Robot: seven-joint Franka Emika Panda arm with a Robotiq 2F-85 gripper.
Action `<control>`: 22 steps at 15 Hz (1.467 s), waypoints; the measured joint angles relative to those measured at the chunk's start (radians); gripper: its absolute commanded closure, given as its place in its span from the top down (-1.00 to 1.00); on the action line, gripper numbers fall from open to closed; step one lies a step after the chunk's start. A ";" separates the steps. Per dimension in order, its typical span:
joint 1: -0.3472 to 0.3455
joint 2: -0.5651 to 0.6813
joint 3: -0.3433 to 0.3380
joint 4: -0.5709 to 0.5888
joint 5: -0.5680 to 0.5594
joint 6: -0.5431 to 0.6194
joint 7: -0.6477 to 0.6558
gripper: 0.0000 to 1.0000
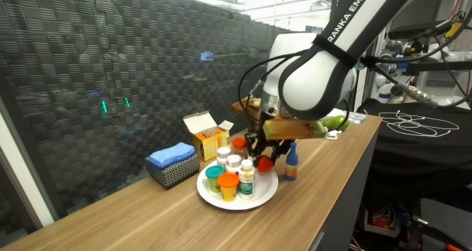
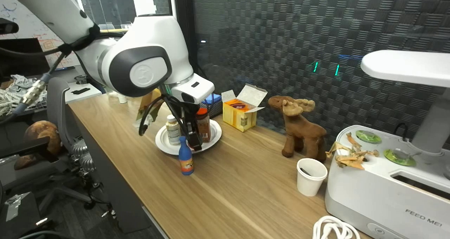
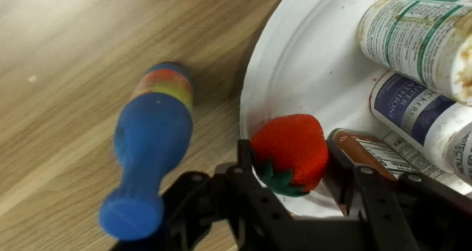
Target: Put the bottles and red plushy on the table onto the plate
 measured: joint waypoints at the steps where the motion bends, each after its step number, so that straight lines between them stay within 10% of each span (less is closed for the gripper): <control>1: 0.002 -0.001 0.000 -0.002 -0.004 0.009 0.000 0.65; 4: 0.008 -0.004 -0.004 -0.013 -0.014 0.038 0.000 1.00; 13: 0.016 -0.067 -0.052 -0.065 -0.063 0.117 0.021 1.00; 22: 0.120 -0.194 -0.251 -0.059 -0.445 -0.052 0.326 1.00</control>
